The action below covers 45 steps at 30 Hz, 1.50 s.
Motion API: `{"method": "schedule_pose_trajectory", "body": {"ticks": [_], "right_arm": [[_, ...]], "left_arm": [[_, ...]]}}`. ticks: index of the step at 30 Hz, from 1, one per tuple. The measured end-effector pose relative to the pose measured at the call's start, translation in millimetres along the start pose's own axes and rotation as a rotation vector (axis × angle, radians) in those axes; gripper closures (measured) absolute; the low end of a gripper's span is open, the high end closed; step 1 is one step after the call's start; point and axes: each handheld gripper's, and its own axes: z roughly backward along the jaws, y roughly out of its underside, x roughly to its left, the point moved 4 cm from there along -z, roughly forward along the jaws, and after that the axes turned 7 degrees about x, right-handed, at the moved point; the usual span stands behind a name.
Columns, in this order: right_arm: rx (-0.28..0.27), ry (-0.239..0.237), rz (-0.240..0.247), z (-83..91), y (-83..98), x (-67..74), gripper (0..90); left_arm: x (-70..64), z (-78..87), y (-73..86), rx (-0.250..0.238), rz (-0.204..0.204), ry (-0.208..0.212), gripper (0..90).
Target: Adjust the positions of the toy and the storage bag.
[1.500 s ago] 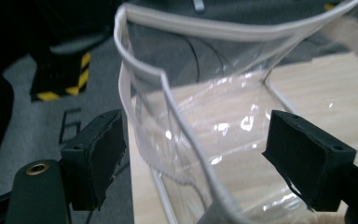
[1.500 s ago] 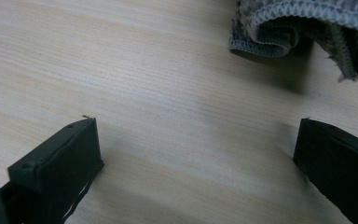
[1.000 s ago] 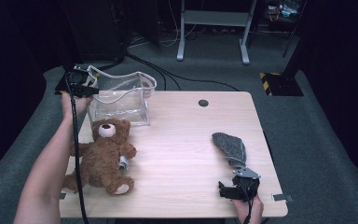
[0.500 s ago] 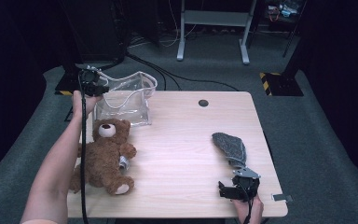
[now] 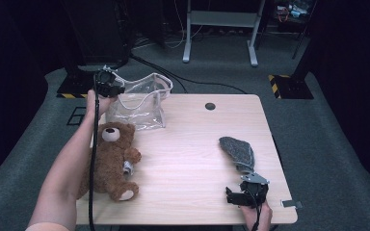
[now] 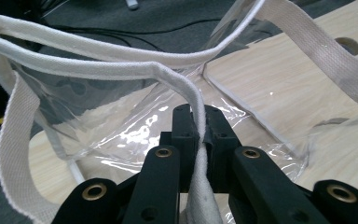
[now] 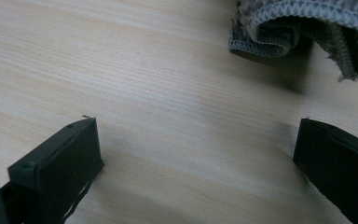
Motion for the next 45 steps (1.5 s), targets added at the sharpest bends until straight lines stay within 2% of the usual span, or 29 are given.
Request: {"method": "schedule_pose_trajectory", "body": {"ticks": [5,7,11,18,22,23,25,27,29,30,32,37,41,45], "right_arm": [[0.0,0.001,0.005,0.0,0.0,-0.4,0.0],[-0.003,-0.001,0.0,-0.1,-0.2,0.1,0.0],[-0.002,-0.002,-0.002,-0.1,-0.2,0.2,0.0],[-0.001,0.0,0.006,-0.1,0.0,-0.5,0.0],[-0.001,-0.001,0.002,-0.1,-0.1,-0.1,0.1],[-0.003,-0.001,-0.001,-0.1,-0.2,0.1,0.1],[-0.003,-0.001,-0.001,-0.1,-0.2,0.1,0.0],[-0.003,-0.001,0.0,-0.1,-0.2,0.1,0.1],[-0.003,-0.002,-0.001,-0.1,-0.1,0.1,0.1],[-0.003,-0.002,-0.001,-0.1,-0.1,0.1,0.1],[-0.002,-0.003,-0.002,-0.1,0.0,0.3,0.1],[-0.002,-0.002,-0.004,0.0,0.0,0.4,0.1],[-0.003,-0.002,-0.002,-0.1,0.0,0.3,0.1],[-0.003,-0.002,-0.001,0.0,-0.1,0.2,0.1]], "left_arm": [[-11.5,-5.4,-6.4,-0.004,-0.025,0.017,84.4],[-13.5,-6.4,-8.0,-0.008,-0.022,0.02,84.3],[-20.6,-9.5,-12.9,-0.001,-0.052,0.028,84.2],[-35.5,-14.8,-17.7,-0.001,-0.082,0.07,83.6],[-49.0,-16.6,-22.3,-0.009,-0.092,0.11,82.9],[-52.8,-17.9,-23.4,-0.022,-0.092,0.114,83.0],[-56.1,-17.9,-24.0,-0.014,-0.103,0.12,82.9],[-67.8,-19.3,-27.2,-0.028,-0.106,0.149,82.5],[-76.0,-19.1,-29.2,-0.027,-0.121,0.161,82.5],[-76.0,-19.1,-29.2,-0.027,-0.121,0.161,82.4],[-88.4,-18.7,-31.2,-0.029,-0.131,0.187,82.3],[-101.9,-14.5,-31.3,-0.033,-0.137,0.22,82.3],[-108.1,-10.0,-27.2,-0.038,-0.141,0.215,82.3],[-106.8,0.4,-22.0,-0.046,-0.107,0.221,82.0]]}}
